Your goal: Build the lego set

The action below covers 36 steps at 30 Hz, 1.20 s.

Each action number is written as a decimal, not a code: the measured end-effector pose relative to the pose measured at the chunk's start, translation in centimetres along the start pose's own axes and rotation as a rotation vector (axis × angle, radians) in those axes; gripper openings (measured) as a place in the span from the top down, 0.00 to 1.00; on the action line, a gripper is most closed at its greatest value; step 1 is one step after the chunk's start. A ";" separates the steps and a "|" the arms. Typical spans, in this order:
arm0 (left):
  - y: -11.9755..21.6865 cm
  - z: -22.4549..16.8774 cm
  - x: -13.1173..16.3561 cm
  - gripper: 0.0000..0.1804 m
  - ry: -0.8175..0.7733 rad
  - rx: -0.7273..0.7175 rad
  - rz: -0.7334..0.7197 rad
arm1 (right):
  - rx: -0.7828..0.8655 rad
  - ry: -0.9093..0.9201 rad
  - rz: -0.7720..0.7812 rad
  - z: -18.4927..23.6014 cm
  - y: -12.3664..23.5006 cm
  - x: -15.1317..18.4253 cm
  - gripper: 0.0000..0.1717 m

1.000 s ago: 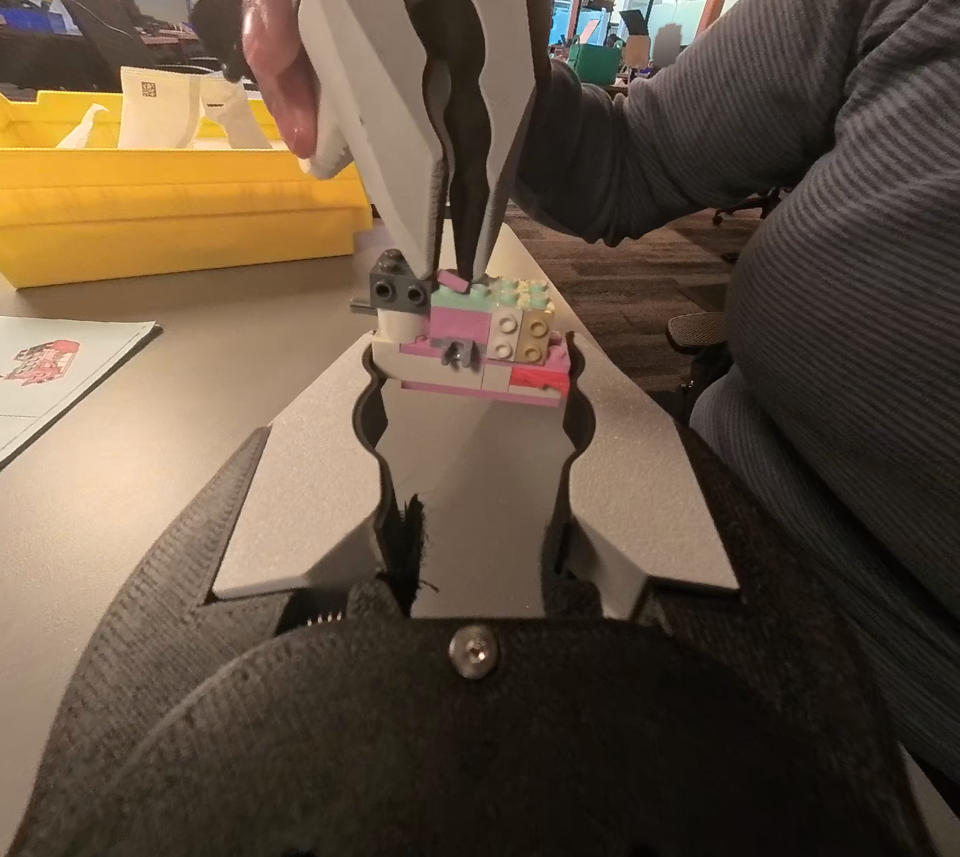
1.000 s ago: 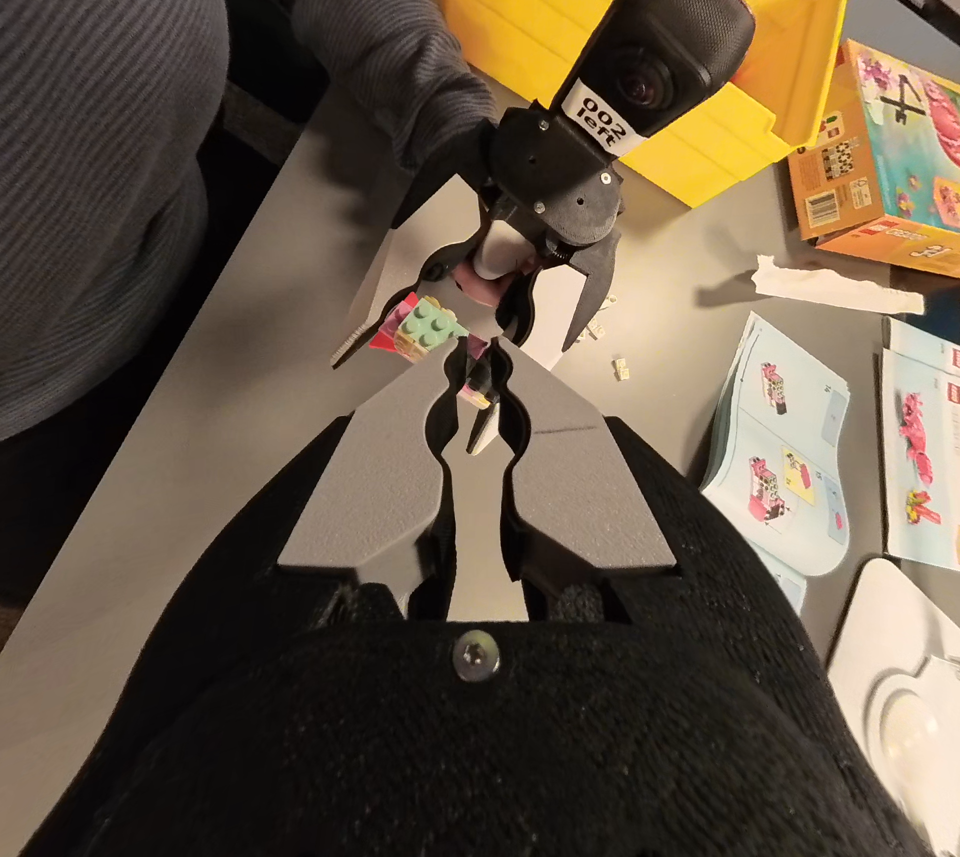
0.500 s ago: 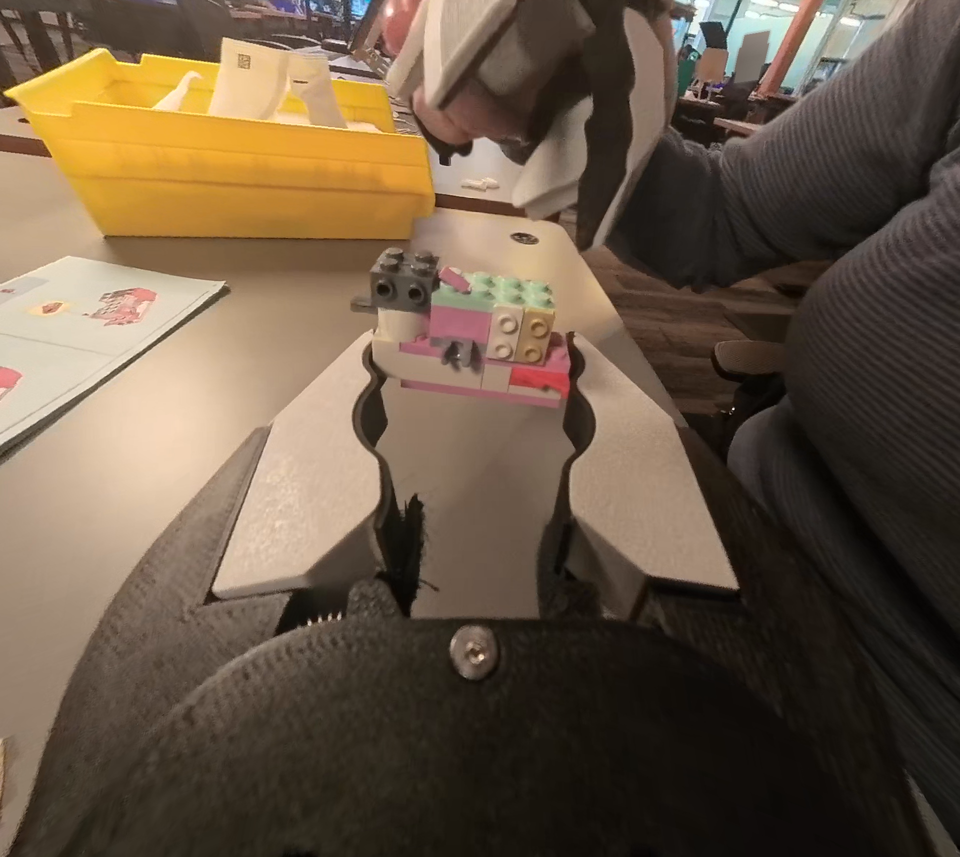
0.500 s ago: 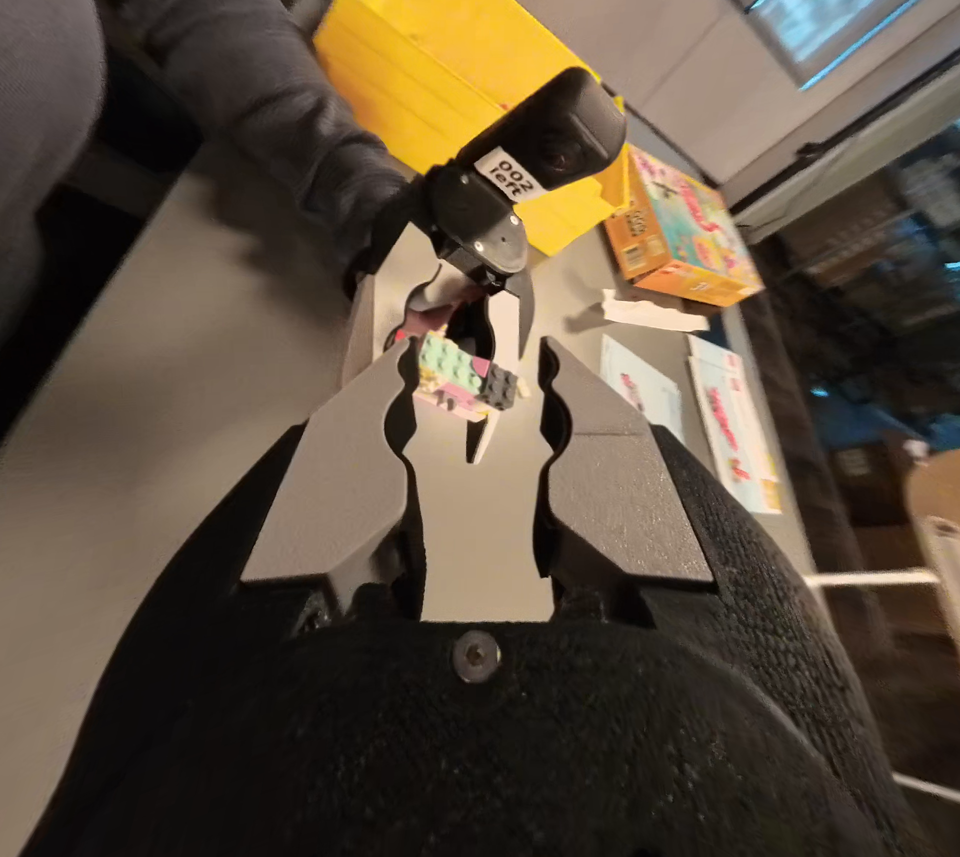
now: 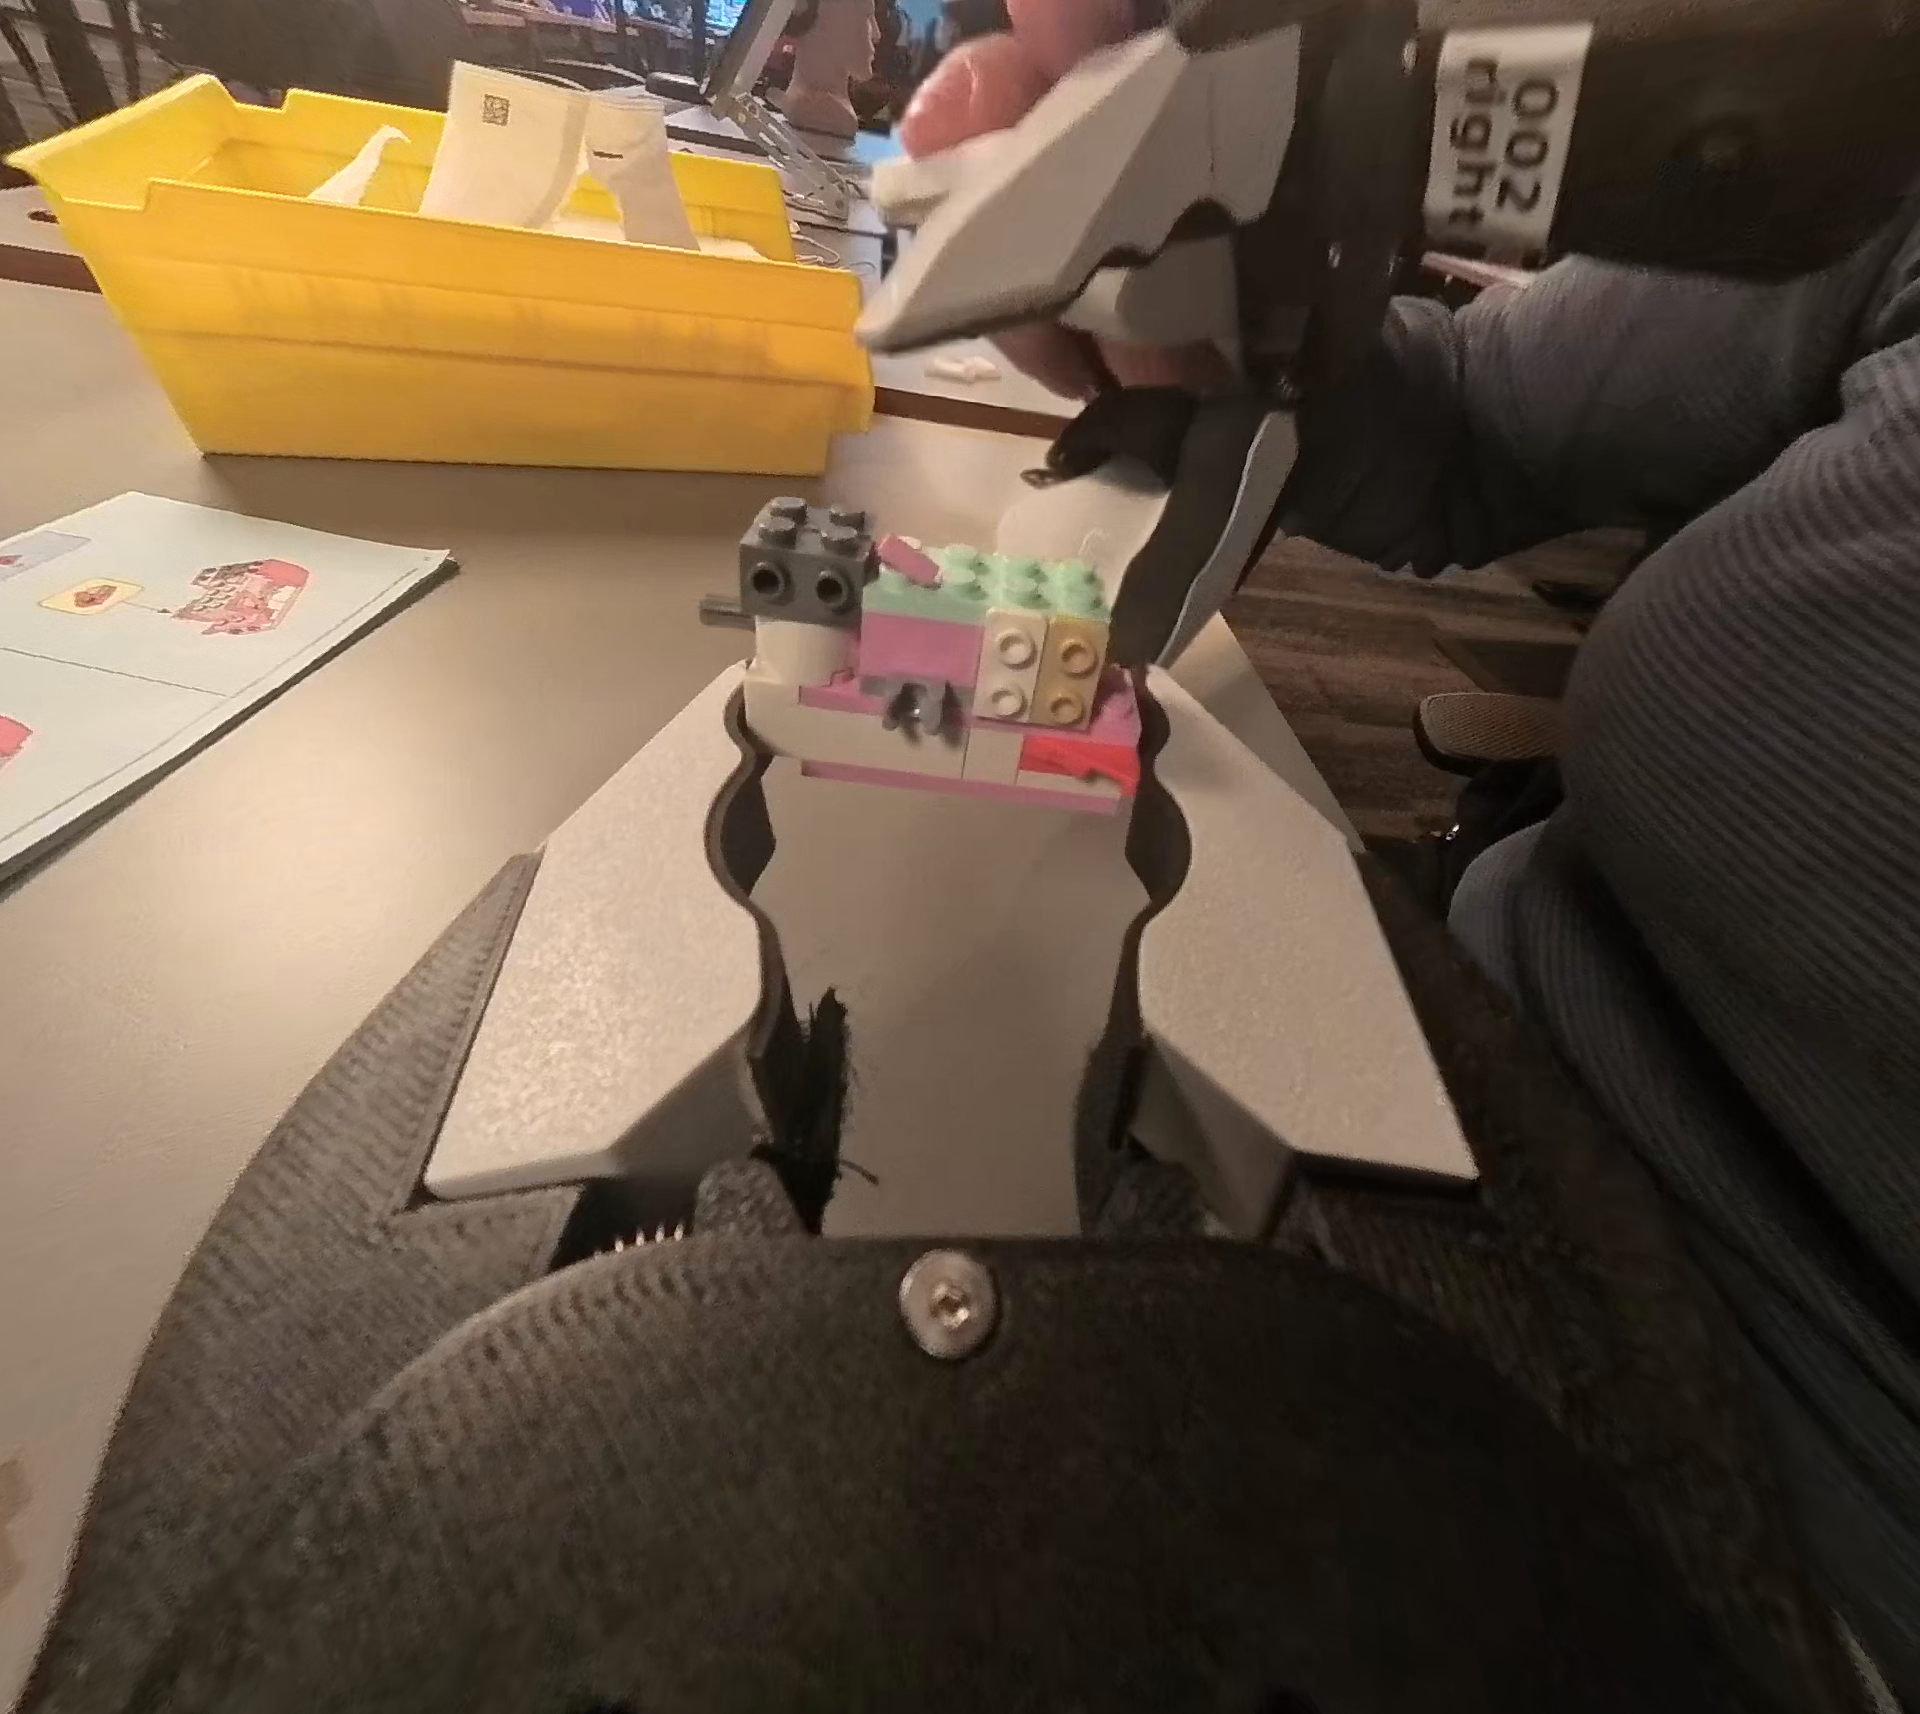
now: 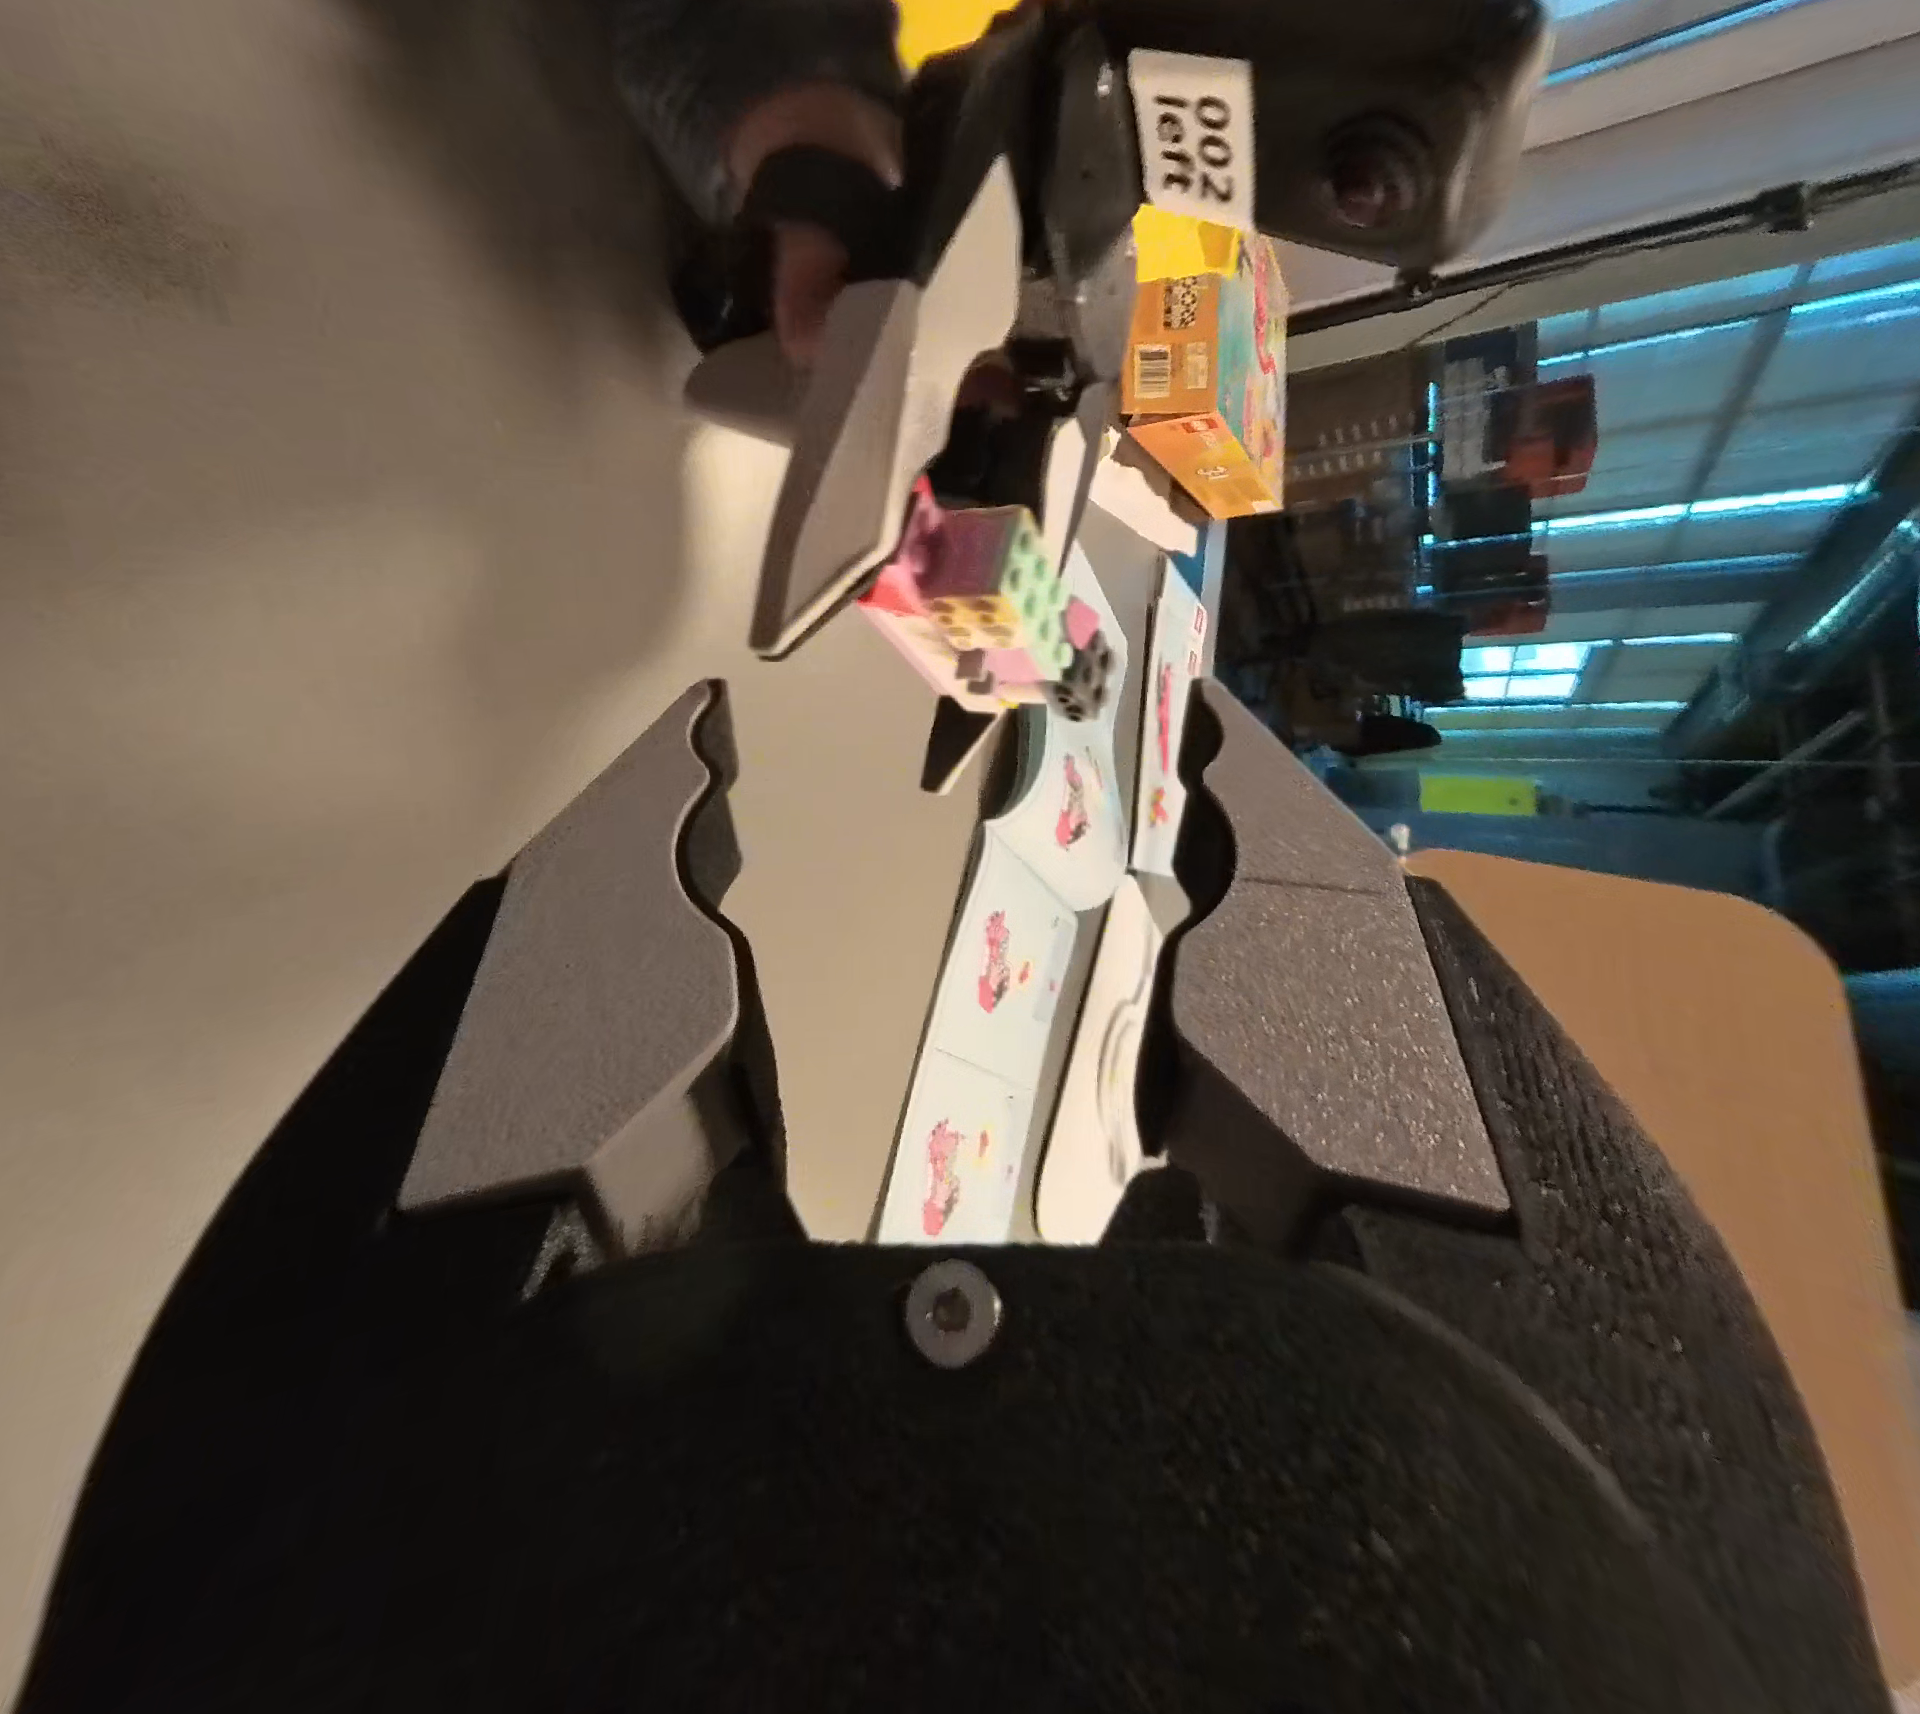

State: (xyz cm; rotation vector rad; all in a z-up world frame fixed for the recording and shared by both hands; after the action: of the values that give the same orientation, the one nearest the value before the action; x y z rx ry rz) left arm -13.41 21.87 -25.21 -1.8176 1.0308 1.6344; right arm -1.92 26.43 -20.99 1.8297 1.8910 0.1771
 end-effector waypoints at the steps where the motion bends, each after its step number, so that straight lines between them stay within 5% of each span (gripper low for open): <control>1: 0.0 0.0 0.0 0.62 0.007 0.007 -0.006 | 0.016 0.034 0.010 0.3 -0.3 -0.1 0.50; 5: 0.0 -0.3 -0.1 0.62 0.020 0.049 -0.020 | 0.105 0.167 0.030 0.8 -1.3 -0.1 0.58; 19: -0.4 -0.6 0.1 0.62 0.041 0.089 -0.003 | 0.156 0.183 -0.020 0.8 -1.8 -0.5 0.75; 36: -0.6 -0.7 0.2 0.62 0.102 0.137 0.013 | 0.145 0.215 -0.003 1.1 -1.6 -0.5 0.78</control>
State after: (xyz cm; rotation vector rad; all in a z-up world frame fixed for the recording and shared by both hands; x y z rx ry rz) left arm -12.47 21.61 -25.39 -1.8216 1.1717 1.4533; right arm -2.87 25.54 -22.44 1.9707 2.1019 0.2506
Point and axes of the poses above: each gripper's, where its closed fingertips meet, y back along the fingers, x out of its underside, z = x × y across the jaws, the point moved 8 cm from there along y, back along the fingers, and after that the axes turned 1 degree about z, right-handed, at the moved point
